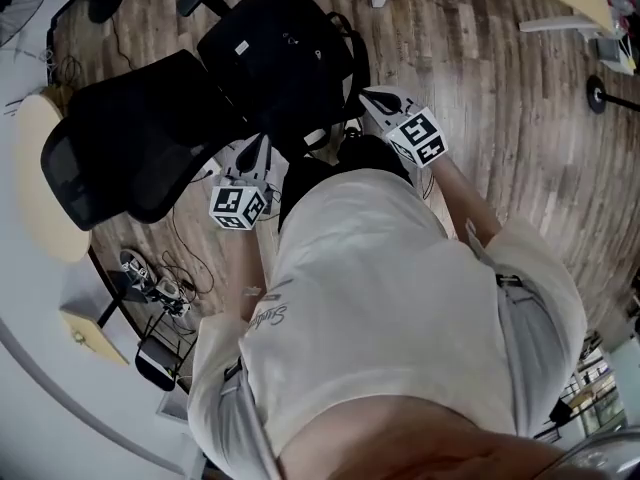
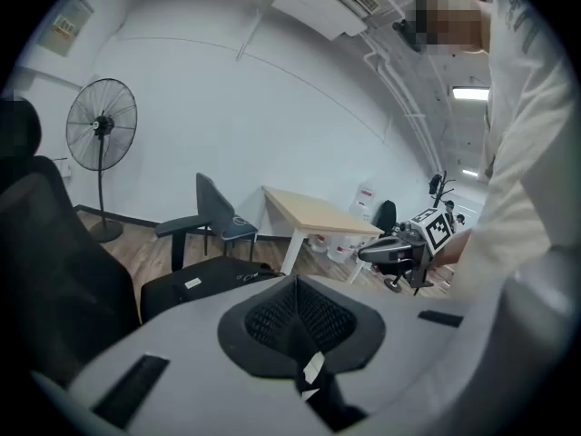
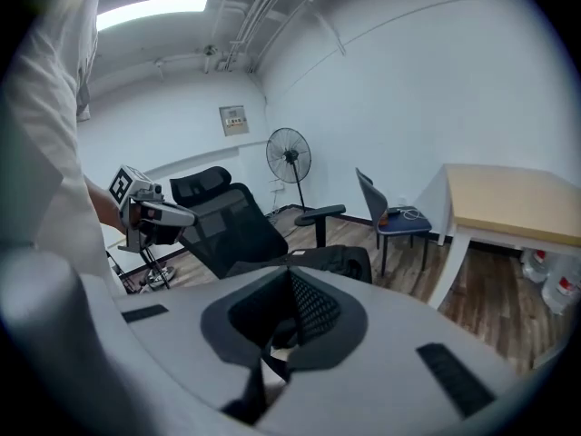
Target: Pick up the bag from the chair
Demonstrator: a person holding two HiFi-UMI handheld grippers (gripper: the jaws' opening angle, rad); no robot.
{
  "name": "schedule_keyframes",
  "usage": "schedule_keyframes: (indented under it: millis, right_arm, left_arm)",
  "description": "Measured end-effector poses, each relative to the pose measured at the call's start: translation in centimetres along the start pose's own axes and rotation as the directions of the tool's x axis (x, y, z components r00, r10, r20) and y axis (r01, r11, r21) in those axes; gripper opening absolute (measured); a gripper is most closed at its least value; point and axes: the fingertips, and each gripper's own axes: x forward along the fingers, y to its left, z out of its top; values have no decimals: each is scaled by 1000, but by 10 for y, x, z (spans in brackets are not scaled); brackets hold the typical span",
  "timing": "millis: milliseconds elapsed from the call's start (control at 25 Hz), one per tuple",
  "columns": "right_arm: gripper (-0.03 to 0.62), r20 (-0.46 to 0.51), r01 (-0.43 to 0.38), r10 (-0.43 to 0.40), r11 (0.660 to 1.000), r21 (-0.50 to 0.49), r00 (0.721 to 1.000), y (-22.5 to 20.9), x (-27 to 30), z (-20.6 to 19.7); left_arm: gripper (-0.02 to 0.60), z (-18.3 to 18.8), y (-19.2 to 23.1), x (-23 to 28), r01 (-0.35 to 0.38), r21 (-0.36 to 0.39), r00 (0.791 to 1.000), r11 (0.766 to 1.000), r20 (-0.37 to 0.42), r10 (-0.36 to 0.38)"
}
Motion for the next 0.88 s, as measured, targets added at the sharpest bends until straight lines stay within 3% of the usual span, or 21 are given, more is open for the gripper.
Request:
schedule_keyframes:
  millis: [320,680,880]
  right_arm:
    - [-6,-162,-155,154,988,5,975,8,33,-42]
    - [-4,-329,-264,240,964,-31,913,21,55,-88]
    - [125,-414,-356,340,934,43,844,27,59,-118]
  left_arm:
    - [14,-58,18,-13,-90,-111,993,990,-82,81]
    - [15,-111,23,-9,-60,-184,991,981,-129,36]
    - [20,-140,28,-2,-56,-213,986,975,-165,20]
